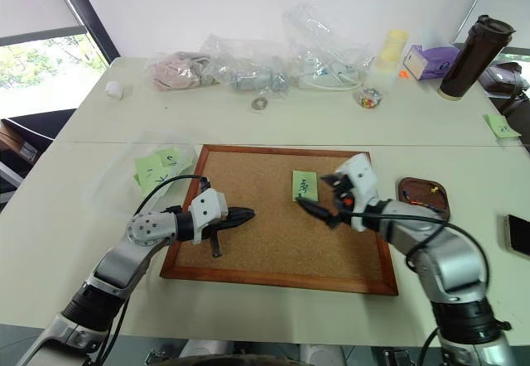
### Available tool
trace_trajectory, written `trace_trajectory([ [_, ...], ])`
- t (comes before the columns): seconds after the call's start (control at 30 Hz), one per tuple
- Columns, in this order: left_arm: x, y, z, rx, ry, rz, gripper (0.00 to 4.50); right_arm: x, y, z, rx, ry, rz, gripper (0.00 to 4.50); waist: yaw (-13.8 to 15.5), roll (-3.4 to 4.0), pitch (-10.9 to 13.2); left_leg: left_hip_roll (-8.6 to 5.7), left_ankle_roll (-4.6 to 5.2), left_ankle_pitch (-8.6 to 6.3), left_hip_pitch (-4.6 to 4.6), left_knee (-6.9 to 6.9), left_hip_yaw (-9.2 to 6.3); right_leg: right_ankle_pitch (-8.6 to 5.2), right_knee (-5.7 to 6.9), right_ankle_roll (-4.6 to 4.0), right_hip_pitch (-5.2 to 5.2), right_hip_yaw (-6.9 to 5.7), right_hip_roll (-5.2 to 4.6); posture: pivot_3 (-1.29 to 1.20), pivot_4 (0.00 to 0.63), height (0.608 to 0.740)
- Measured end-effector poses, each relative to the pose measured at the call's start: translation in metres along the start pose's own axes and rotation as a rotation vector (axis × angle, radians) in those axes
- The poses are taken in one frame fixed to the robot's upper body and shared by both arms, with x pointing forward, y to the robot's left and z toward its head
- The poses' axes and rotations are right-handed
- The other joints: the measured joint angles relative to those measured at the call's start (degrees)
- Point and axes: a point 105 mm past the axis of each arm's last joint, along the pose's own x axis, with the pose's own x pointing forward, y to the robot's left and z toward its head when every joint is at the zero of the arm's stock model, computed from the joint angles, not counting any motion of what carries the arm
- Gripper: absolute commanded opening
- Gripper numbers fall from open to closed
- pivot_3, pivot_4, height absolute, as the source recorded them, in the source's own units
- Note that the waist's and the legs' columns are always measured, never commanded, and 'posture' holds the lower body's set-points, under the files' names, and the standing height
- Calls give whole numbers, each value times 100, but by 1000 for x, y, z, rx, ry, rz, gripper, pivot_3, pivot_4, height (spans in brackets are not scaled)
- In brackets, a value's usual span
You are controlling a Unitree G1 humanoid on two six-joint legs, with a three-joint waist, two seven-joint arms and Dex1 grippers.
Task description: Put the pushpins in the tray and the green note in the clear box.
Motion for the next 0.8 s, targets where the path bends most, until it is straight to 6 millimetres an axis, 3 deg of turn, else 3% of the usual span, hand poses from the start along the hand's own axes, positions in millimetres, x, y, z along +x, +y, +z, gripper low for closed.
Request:
trace_trajectory([
  [0.33, -1, -1, 0, 1, -3, 10, 0, 21, -6, -13, -35, 33, -19, 4468, -8, -2, 1, -1, -6, 3, 1, -1, 0, 0, 1, 0, -2, -3, 0, 0, 150, 740],
  [0.43, -1, -1, 0, 0, -4, 18, 0, 22, -8, -14, -38, 29, -23, 3629, -12, -2, 0, -1, -6, 3, 1, -2, 0, 0, 2, 0, -2, -3, 0, 0, 150, 740],
  [0.67, -1, -1, 0, 0, -4, 21, 0, 20, -10, -21, -50, 24, -43, 32, -13, -3, 0, -1, -3, 2, 3, -2, 0, 0, 2, 0, -1, -3, 1, 0, 150, 740],
  [0.8, -1, -1, 0, 0, -3, 20, 0, 20, -9, -21, -63, 18, -45, 32, -13, -7, -2, -1, -1, 0, 4, -1, 0, 0, 1, 0, 1, -3, 1, 0, 150, 740],
])
